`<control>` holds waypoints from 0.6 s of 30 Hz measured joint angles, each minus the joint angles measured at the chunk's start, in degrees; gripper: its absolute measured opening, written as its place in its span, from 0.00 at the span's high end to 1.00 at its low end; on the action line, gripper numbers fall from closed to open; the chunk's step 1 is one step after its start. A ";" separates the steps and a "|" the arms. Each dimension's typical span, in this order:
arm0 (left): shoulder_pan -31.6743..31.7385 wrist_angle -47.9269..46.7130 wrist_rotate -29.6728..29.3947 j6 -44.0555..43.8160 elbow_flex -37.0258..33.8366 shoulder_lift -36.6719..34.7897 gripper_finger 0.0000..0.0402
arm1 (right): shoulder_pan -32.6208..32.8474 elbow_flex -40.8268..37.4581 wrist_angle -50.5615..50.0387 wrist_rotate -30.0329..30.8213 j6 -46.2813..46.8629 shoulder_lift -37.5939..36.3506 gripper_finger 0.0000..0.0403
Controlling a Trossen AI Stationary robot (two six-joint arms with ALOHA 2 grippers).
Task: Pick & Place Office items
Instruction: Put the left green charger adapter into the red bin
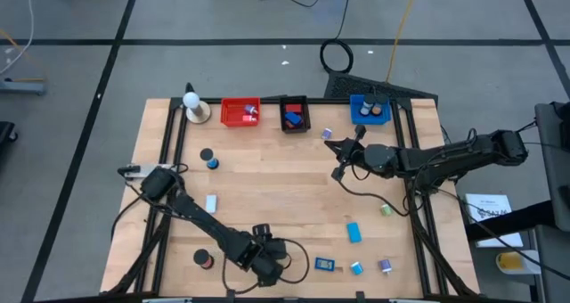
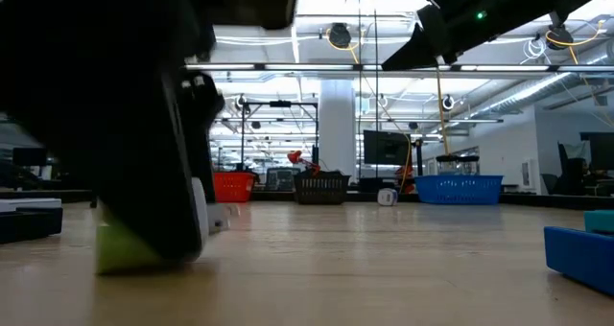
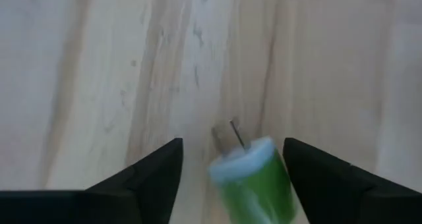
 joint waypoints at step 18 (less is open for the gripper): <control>4.70 -15.47 -11.85 16.86 -3.71 -8.20 0.65 | -0.04 -0.01 -0.04 -0.26 -0.22 0.00 0.99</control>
